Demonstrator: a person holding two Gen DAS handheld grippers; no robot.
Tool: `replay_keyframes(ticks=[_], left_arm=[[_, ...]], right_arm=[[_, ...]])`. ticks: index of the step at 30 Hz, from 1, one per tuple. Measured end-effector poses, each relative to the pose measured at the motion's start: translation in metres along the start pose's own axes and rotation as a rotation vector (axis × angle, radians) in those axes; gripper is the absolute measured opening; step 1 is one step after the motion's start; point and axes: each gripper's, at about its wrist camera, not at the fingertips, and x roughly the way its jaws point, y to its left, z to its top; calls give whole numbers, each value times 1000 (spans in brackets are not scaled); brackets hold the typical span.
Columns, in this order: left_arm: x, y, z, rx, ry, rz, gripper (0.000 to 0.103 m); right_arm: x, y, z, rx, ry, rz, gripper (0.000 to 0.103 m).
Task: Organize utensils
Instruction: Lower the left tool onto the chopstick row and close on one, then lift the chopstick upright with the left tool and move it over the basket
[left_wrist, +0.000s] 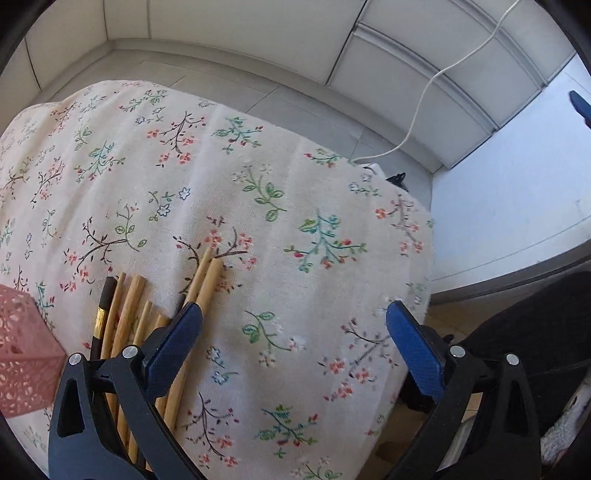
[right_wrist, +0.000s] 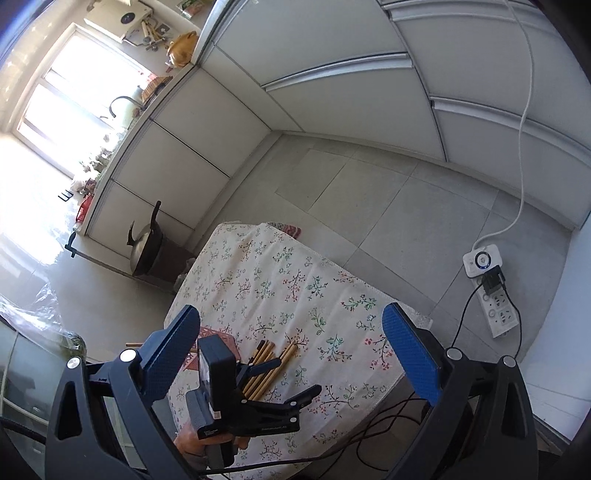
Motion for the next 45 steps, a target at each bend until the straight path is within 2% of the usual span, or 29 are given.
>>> replay_keyframes(ticks=[3,7,10,12,17,21,24,25,28,33,36,39,44,45], left_arm=[[6,3,4,0,9,11,96],[14,4,6,14,54,-16,94],[20,-2,9,41,77,36,91],[21,-1,14,20,93,79,83],[20,0,18,4,124,198,46],[21,-2,22,-19,129,230,42],[23,-9,23,-17,126,254,27],[23,-11,19,-14,125,272,16],[21,-11,9,-34,106,291,9],[2,-16,-17,-37,56,346,7],[-35,-20,-35,-65,-17,339,7],[-82,-30,-54,-100,-120,334,7],[-153,-37,-96,-182,-311,285,7],[-164,-38,-104,-190,-343,273,7]], right_arm=[[1,-1,-1,-6,6,-2,96],[4,-3,0,2,17,-6,96],[9,-7,0,22,42,-7,96],[11,-10,0,37,56,-3,96],[10,-18,2,75,47,-5,96],[14,-20,2,89,53,-19,96],[23,-21,-1,107,93,-13,96],[26,-21,-2,115,105,-9,96],[34,-19,-5,137,138,9,96],[46,-9,-11,128,162,-3,96],[63,-7,-19,128,189,-41,96],[97,-9,-33,158,275,-87,96],[165,-6,-61,250,443,-78,93],[178,-2,-65,231,463,-101,84]])
